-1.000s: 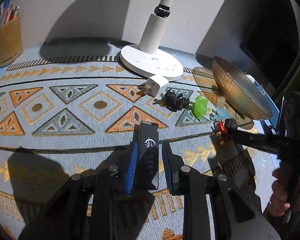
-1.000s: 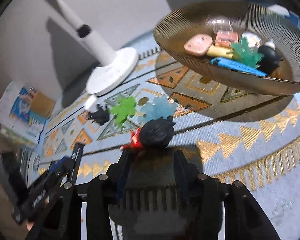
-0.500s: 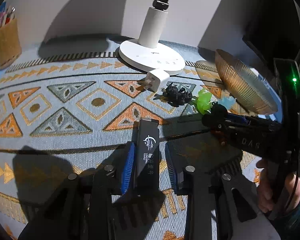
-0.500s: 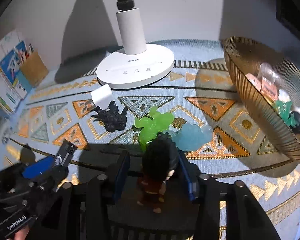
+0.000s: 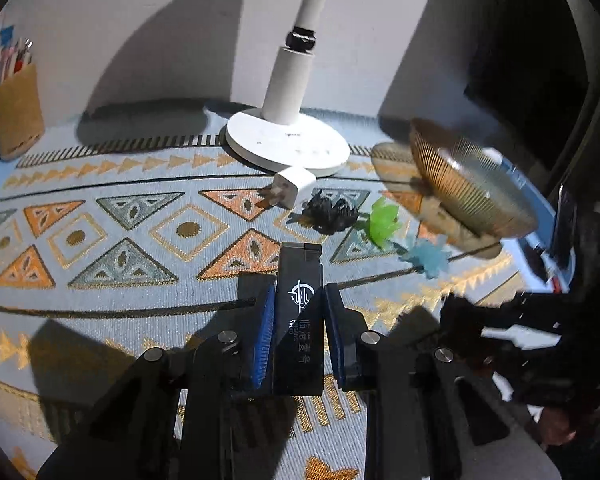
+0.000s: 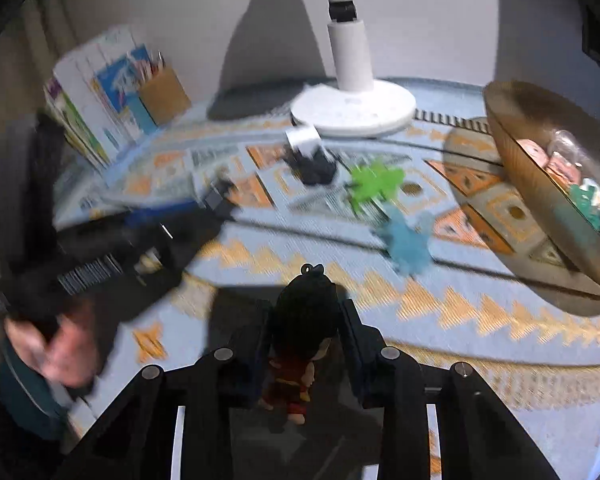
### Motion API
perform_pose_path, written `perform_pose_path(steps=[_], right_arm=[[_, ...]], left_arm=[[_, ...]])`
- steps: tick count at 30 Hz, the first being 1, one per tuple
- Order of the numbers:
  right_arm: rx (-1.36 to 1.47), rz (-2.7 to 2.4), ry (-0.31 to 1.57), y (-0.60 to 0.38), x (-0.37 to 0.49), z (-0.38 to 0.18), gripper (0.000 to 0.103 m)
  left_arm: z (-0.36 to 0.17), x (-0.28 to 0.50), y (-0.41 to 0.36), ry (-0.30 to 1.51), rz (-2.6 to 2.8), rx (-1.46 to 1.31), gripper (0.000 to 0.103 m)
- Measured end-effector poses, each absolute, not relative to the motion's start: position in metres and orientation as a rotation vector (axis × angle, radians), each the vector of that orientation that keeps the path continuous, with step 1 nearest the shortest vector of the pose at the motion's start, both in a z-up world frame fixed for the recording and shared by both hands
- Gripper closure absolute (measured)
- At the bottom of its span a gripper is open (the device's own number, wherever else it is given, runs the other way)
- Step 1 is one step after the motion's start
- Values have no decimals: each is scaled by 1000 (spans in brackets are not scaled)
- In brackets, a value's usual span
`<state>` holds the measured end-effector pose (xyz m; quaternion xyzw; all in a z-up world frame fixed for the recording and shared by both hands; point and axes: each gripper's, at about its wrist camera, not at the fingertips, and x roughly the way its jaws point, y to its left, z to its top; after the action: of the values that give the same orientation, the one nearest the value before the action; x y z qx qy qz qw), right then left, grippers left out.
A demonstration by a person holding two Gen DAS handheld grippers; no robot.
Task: Organize rigid objects
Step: 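Lift and carry the USB stick and red figure over the glass bowl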
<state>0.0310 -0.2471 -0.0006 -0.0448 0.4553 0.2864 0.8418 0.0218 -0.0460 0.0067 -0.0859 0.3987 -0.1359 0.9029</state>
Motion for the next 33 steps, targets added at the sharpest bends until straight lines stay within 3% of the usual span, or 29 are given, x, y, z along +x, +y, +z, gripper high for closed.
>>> perform_pose_path(steps=[5, 6, 7, 9, 19, 21, 24, 29, 33], right_arm=[[-80, 562, 974, -258, 29, -8, 70], [-60, 566, 983, -260, 31, -10, 64], [-32, 569, 995, -263, 29, -11, 51], [-8, 537, 985, -268, 26, -11, 43], [-23, 365, 1000, -249, 13, -10, 43], [-44, 329, 985, -242, 14, -11, 48], [-119, 271, 953, -228, 13, -12, 69], [-92, 330, 919, -229, 2, 1, 72], [-40, 300, 812, -263, -5, 42, 72]], left_arm=[[-2, 25, -45, 845, -266, -186, 82], [-1, 24, -46, 838, -269, -181, 82], [-1, 23, -47, 834, -270, -170, 82], [-2, 22, -49, 836, -270, -154, 82], [-2, 21, -48, 830, -274, -162, 82], [-1, 20, -49, 828, -272, -160, 82], [0, 19, -50, 819, -268, -150, 82], [11, 12, -57, 786, -265, -112, 82], [49, 7, -63, 721, -312, -142, 82]])
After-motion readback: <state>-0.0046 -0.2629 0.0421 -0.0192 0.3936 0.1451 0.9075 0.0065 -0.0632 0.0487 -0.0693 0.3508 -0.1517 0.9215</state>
